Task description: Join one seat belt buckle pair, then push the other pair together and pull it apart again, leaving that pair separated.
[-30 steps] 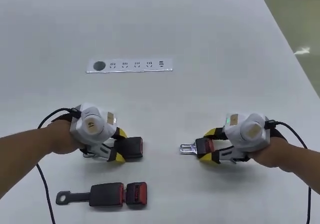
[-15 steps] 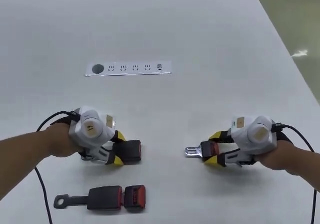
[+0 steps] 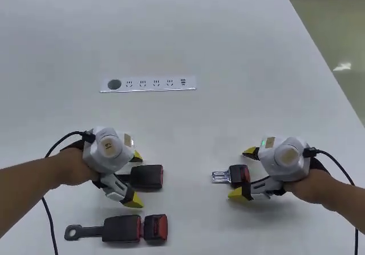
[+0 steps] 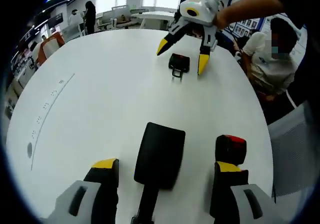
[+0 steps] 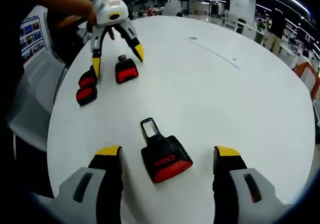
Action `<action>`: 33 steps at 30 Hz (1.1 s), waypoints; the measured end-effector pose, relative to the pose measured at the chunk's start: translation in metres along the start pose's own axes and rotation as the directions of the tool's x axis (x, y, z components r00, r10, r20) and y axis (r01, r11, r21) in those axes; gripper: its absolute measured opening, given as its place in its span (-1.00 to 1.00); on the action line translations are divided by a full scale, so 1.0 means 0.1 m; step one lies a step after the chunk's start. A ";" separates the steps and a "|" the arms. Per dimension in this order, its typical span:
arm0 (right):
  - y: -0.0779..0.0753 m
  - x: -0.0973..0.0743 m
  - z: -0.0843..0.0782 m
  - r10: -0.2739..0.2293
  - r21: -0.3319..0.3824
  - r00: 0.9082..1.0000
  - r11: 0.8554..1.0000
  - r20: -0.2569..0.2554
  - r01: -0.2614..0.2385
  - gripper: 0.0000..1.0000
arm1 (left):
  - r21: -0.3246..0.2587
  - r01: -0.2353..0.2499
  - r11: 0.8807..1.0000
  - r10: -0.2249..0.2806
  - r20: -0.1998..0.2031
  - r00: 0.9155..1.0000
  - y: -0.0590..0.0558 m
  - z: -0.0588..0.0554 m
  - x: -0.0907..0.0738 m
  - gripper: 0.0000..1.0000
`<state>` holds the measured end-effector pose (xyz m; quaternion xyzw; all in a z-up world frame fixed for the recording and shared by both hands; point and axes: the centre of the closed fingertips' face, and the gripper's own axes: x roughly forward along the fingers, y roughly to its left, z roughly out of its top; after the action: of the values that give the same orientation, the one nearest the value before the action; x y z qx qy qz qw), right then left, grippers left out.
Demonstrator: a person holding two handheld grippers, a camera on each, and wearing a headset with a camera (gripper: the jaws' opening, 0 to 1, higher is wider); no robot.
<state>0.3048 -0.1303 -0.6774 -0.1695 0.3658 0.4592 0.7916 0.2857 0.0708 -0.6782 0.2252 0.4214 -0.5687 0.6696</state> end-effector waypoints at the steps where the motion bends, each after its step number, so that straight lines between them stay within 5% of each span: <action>1: -0.01 -0.02 0.02 -0.019 0.011 1.000 1.000 0.015 0.019 0.47 | -0.018 -0.001 1.000 0.002 0.022 1.000 0.00 0.03 -0.02 0.66; 6: -0.04 -0.10 0.10 -0.132 0.111 0.988 0.986 0.085 0.122 0.57 | -0.117 -0.053 0.992 0.062 0.075 0.995 0.01 0.08 -0.16 0.92; 8: -0.03 -0.12 0.16 -0.166 0.134 0.979 0.980 0.120 0.149 0.58 | -0.156 -0.080 0.984 0.100 0.124 0.987 0.02 0.09 -0.20 1.00; 12: 0.04 -0.19 0.29 -0.254 0.193 0.952 0.956 0.172 0.221 0.67 | -0.203 -0.120 0.972 0.153 0.155 0.976 0.00 0.12 -0.34 1.00; 17: 0.09 -0.24 0.38 -0.329 0.234 0.919 0.931 0.215 0.279 0.71 | -0.290 -0.174 0.941 0.245 0.229 0.942 -0.02 0.12 -0.54 1.00; 22: 0.30 -0.29 0.48 -0.359 0.250 0.900 0.921 0.246 0.299 0.75 | -0.352 -0.208 0.912 0.313 0.272 0.910 -0.12 0.14 -0.74 1.00; 27: 0.43 -0.43 0.59 -0.394 0.266 0.877 0.908 0.276 0.324 0.78 | -0.414 -0.245 0.877 0.384 0.295 0.875 -0.24 0.00 -0.95 1.00; 33: 0.63 -0.59 0.63 -0.419 0.288 0.860 0.896 0.292 0.339 0.82 | -0.481 -0.270 0.834 0.452 0.316 0.834 -0.34 -0.22 -1.16 1.00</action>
<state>0.2595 -0.0951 -0.5871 -0.0637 0.2300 0.2713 0.9324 0.2467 0.1459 -0.5894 0.0275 0.3283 -0.3596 0.8730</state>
